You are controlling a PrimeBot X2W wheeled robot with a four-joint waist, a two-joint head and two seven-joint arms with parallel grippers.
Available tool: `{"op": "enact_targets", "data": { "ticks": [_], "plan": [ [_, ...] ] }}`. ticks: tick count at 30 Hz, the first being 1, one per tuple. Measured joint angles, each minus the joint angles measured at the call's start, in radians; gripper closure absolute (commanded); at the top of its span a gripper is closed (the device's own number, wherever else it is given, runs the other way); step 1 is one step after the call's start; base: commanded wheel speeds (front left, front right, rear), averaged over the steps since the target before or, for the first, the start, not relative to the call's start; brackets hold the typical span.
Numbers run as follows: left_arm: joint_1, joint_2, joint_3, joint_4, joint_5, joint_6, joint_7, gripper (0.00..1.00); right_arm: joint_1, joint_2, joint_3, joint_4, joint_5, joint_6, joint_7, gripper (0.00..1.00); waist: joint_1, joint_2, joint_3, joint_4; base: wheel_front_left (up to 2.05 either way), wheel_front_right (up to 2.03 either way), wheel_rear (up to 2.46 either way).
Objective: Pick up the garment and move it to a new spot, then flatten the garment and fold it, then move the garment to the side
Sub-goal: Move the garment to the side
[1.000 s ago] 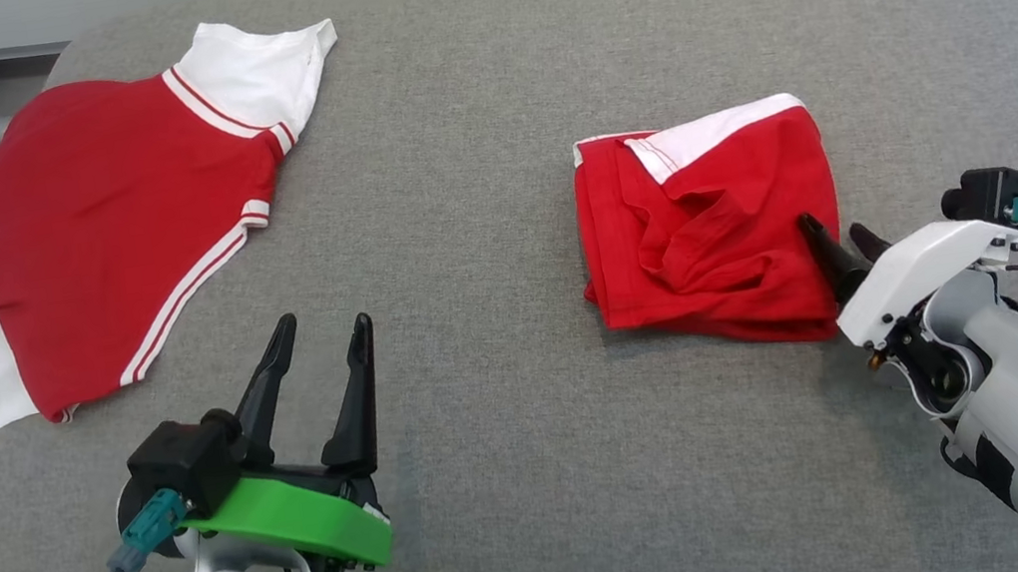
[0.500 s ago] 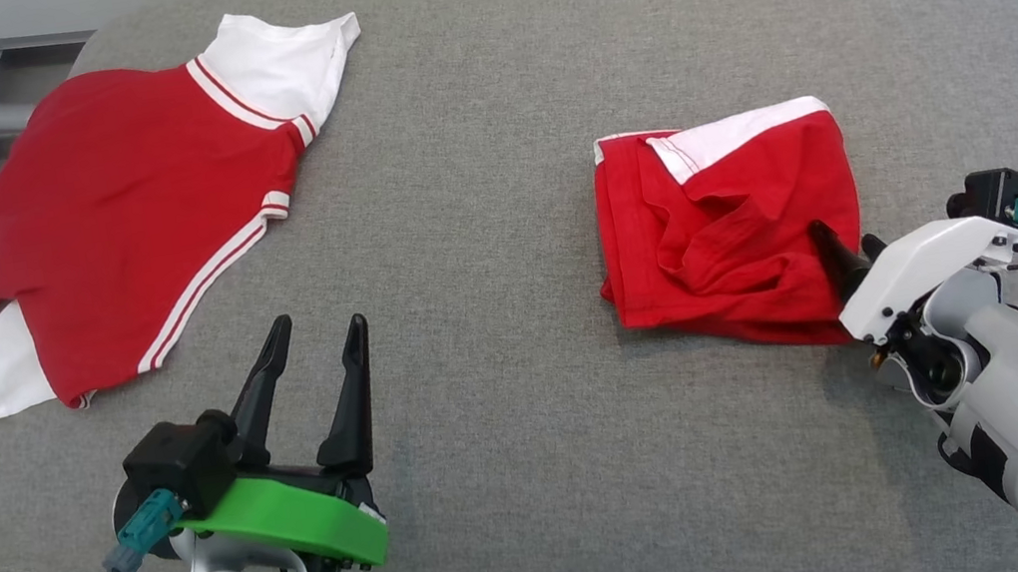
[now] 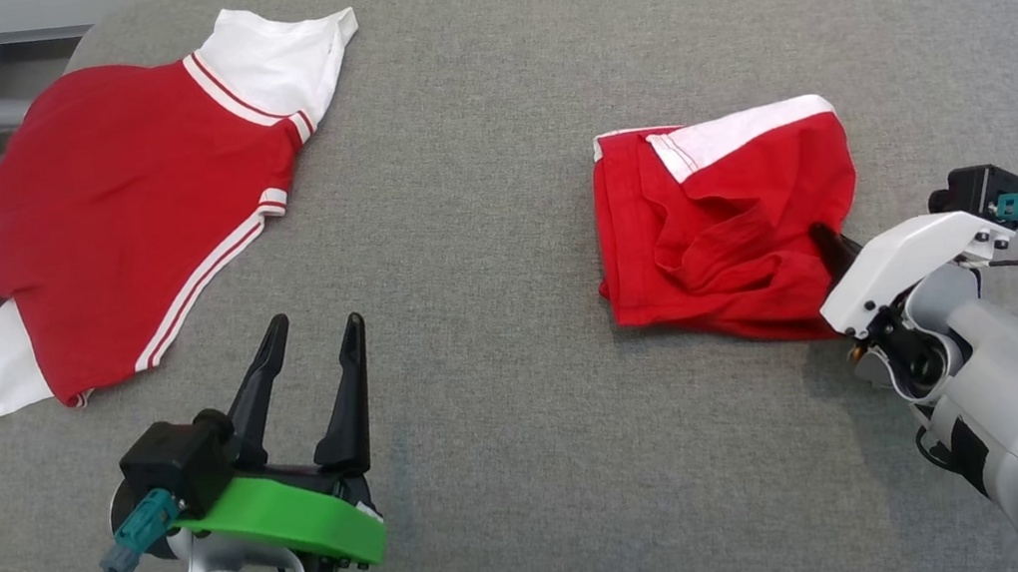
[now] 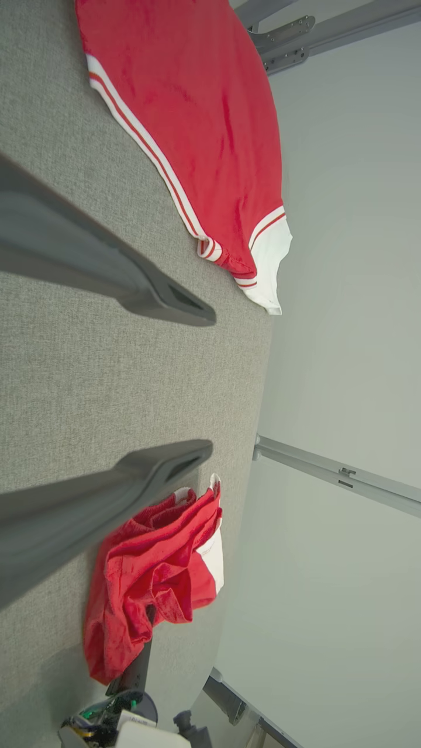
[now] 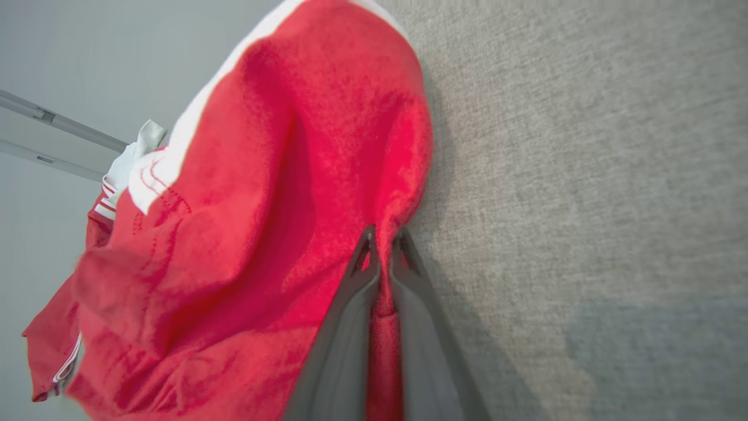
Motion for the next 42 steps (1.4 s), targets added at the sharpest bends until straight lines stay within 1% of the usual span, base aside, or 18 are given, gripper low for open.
{"op": "enact_targets", "data": {
  "ticks": [8, 13, 14, 15, 19, 20, 26, 30, 36, 42],
  "plan": [
    [0.0, 0.004, 0.02, -0.001, 0.0, 0.0, -0.001, 0.0, -0.036, -0.014, 0.006, -0.008, -0.014, 0.024, -0.045, 1.0, 0.0, 0.0, -0.005, -0.016, 0.0, 0.0, 0.0],
    [0.001, 0.012, 0.024, -0.017, -0.002, 0.002, -0.001, 0.0, -0.059, -0.063, 0.012, -0.012, -0.032, 0.026, -0.053, 1.0, 0.0, 0.0, -0.003, -0.04, 0.0, 0.0, 0.0],
    [0.001, 0.012, 0.024, -0.017, -0.002, 0.002, -0.001, 0.0, -0.059, -0.063, 0.012, -0.012, -0.032, 0.026, -0.053, 1.0, 0.0, 0.0, -0.003, -0.04, 0.0, 0.0, 0.0],
    [0.001, 0.015, 0.026, -0.022, -0.002, 0.002, -0.001, 0.0, -0.064, -0.073, 0.014, -0.012, -0.037, 0.031, -0.056, 1.0, 0.0, 0.0, -0.001, -0.046, 0.0, 0.0, 0.0],
    [0.001, 0.021, 0.029, -0.043, -0.002, 0.002, -0.001, 0.0, -0.094, -0.113, 0.028, -0.015, -0.064, 0.032, -0.061, 1.0, 0.0, 0.0, 0.011, -0.07, 0.0, 0.0, 0.0],
    [0.001, 0.023, 0.031, -0.057, -0.002, 0.002, -0.001, 0.0, -0.113, -0.133, 0.03, -0.019, -0.074, 0.032, -0.061, 1.0, 0.0, 0.0, 0.021, -0.082, 0.0, 0.0, 0.0],
    [0.0, 0.036, 0.031, -0.091, -0.001, 0.002, -0.001, 0.0, -0.17, -0.202, 0.031, -0.02, -0.091, 0.032, -0.062, 1.0, 0.0, 0.0, 0.063, -0.117, 0.0, 0.0, 0.0],
    [-0.004, 0.052, 0.032, -0.124, 0.002, 0.001, 0.0, 0.0, -0.207, -0.24, 0.034, -0.021, -0.109, 0.033, -0.061, 1.0, 0.0, 0.0, 0.1, -0.139, 0.0, 0.0, 0.0],
    [-0.057, 0.053, 0.041, -0.184, 0.005, 0.0, 0.0, 0.0, -0.256, -0.31, 0.037, -0.025, -0.134, 0.041, -0.061, 1.0, 0.0, 0.0, 0.166, -0.164, 0.0, 0.0, 0.0],
    [-0.071, 0.063, 0.056, -0.218, 0.006, -0.001, 0.0, 0.0, -0.283, -0.356, 0.033, -0.035, -0.141, 0.041, -0.061, 1.0, 0.0, 0.0, 0.23, -0.182, 0.0, 0.0, 0.0]
  ]
}}
